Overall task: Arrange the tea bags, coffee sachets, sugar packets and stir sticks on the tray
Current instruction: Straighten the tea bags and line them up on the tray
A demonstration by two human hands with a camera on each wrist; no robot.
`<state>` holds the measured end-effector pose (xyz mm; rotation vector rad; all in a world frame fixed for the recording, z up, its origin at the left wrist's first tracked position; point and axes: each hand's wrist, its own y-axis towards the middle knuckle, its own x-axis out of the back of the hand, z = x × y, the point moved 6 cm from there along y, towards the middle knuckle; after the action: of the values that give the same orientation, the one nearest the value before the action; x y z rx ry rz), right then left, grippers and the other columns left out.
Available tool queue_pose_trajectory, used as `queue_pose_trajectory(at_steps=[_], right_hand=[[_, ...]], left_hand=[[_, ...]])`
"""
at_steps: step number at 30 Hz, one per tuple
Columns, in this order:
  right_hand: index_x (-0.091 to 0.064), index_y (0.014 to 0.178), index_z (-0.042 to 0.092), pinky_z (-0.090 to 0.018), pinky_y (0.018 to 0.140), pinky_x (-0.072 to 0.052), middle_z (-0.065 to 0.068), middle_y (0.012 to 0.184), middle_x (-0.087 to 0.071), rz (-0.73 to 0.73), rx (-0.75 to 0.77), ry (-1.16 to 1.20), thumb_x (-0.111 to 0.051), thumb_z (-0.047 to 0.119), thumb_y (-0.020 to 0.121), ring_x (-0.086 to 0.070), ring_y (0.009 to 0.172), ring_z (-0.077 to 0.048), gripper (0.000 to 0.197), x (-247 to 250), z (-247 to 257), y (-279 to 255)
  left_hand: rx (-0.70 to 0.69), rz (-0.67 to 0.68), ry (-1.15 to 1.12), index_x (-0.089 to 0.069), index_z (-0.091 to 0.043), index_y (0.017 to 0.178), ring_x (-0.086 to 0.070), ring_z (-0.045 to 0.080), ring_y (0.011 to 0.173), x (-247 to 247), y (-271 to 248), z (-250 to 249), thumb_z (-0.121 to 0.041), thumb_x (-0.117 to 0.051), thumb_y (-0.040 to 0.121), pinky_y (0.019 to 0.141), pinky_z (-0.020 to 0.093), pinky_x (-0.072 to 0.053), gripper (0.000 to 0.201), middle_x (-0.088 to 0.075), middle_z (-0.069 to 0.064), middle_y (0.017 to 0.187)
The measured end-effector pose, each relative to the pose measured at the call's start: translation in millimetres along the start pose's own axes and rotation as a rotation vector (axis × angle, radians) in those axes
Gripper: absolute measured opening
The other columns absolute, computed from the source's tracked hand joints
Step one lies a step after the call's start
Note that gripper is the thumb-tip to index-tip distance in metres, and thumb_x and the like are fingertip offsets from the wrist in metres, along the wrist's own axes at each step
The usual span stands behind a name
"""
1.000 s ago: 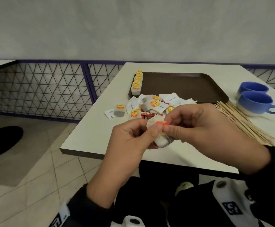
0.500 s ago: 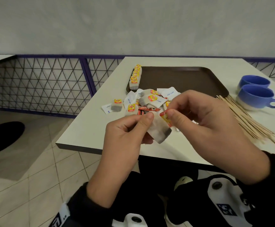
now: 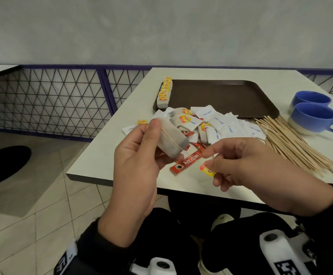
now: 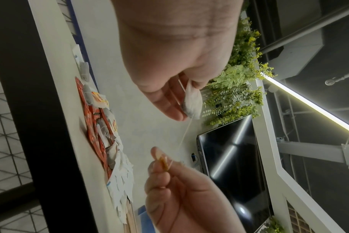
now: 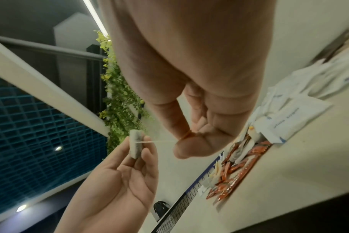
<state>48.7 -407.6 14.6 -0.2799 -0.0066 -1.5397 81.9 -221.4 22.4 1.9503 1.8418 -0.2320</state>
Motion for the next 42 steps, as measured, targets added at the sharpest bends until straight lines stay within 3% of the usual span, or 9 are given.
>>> queue_pose_trajectory(at_steps=[3, 6, 10, 13, 17, 23, 26, 32, 42], right_hand=[[-0.068, 0.108, 0.001, -0.031, 0.055, -0.054, -0.017, 0.077, -0.066, -0.039, -0.080, 0.179, -0.070, -0.006, 0.089, -0.066, 0.063, -0.025, 0.020, 6.4, -3.3, 3.8], [-0.063, 0.116, 0.005, -0.027, 0.056, -0.056, -0.015, 0.078, -0.069, -0.044, -0.096, 0.381, -0.068, -0.004, 0.088, -0.067, 0.064, -0.022, 0.030, 9.1, -0.2, 6.5], [-0.069, 0.113, 0.009, -0.024, 0.059, -0.056, -0.010, 0.085, -0.071, 0.040, -0.041, 0.544, -0.072, 0.006, 0.079, -0.066, 0.067, -0.017, 0.034, 9.1, 13.3, 4.2], [-0.077, 0.104, 0.011, -0.026, 0.064, -0.053, -0.011, 0.089, -0.070, 0.198, 0.049, 0.477, -0.069, 0.008, 0.080, -0.064, 0.070, -0.017, 0.025, 1.4, 25.9, -3.9], [-0.077, 0.111, 0.007, -0.028, 0.065, -0.049, -0.010, 0.086, -0.065, 0.299, 0.158, 0.340, -0.062, 0.007, 0.086, -0.059, 0.071, -0.017, 0.029, -6.0, 34.2, -13.3], [-0.067, 0.122, 0.009, -0.028, 0.057, -0.051, -0.016, 0.082, -0.063, 0.216, 0.235, 0.165, -0.071, 0.003, 0.079, -0.061, 0.063, -0.023, 0.043, -3.3, 37.1, -15.1], [-0.067, 0.117, 0.007, -0.027, 0.056, -0.050, -0.018, 0.083, -0.064, 0.158, 0.251, 0.123, -0.075, 0.003, 0.075, -0.062, 0.061, -0.022, 0.043, -0.2, 36.4, -14.3], [-0.068, 0.115, 0.013, -0.028, 0.060, -0.055, -0.020, 0.089, -0.072, 0.094, 0.244, -0.018, -0.080, 0.010, 0.069, -0.067, 0.064, -0.026, 0.048, 1.8, 31.4, -16.1], [-0.074, 0.103, 0.000, -0.025, 0.054, -0.048, -0.011, 0.074, -0.069, 0.127, 0.150, 0.062, -0.079, 0.012, 0.071, -0.061, 0.063, -0.019, 0.035, 2.6, 17.8, -9.1]], left_hand=[[0.115, 0.097, -0.070, -0.076, -0.021, 0.076, -0.071, 0.030, 0.072, -9.0, -3.3, 4.4, -0.035, -0.057, 0.086, 0.059, 0.036, -0.061, 0.025, -0.071, 0.014, 0.077], [0.163, 0.209, 0.019, -0.070, -0.011, 0.081, -0.065, 0.022, 0.066, -17.9, -10.3, 9.1, -0.038, -0.059, 0.084, 0.074, 0.038, -0.058, 0.029, -0.066, 0.011, 0.068], [0.188, 0.313, 0.184, -0.074, -0.018, 0.074, -0.064, 0.021, 0.073, -25.3, -17.9, 19.2, -0.045, -0.065, 0.078, 0.084, 0.045, -0.053, 0.028, -0.064, 0.009, 0.068], [0.182, 0.363, 0.209, -0.076, -0.015, 0.081, -0.067, 0.020, 0.071, -28.7, -21.3, 22.4, -0.040, -0.071, 0.081, 0.086, 0.053, -0.054, 0.026, -0.070, 0.005, 0.073], [0.178, 0.383, 0.193, -0.074, -0.001, 0.091, -0.053, 0.016, 0.053, -28.4, -21.0, 23.2, -0.037, -0.072, 0.077, 0.063, 0.031, -0.053, 0.038, -0.067, 0.000, 0.075], [0.267, 0.310, 0.203, -0.076, -0.013, 0.088, -0.051, 0.022, 0.063, -21.8, -19.2, 32.1, -0.028, -0.056, 0.100, 0.063, 0.034, -0.044, 0.028, -0.061, 0.010, 0.081], [0.266, 0.353, 0.252, -0.077, -0.020, 0.087, -0.053, 0.019, 0.063, -22.7, -19.9, 31.2, -0.021, -0.049, 0.081, 0.061, 0.026, -0.049, 0.029, -0.066, 0.003, 0.080], [0.104, 0.332, 0.337, -0.071, -0.012, 0.098, -0.057, 0.013, 0.070, -22.8, -19.7, 22.2, -0.003, -0.061, 0.095, 0.062, 0.020, -0.051, 0.013, -0.071, -0.001, 0.088], [-0.048, 0.351, 0.368, -0.066, -0.016, 0.104, -0.063, 0.009, 0.081, -28.1, -20.5, 15.5, -0.019, -0.065, 0.087, 0.062, 0.022, -0.052, 0.017, -0.070, 0.002, 0.104]])
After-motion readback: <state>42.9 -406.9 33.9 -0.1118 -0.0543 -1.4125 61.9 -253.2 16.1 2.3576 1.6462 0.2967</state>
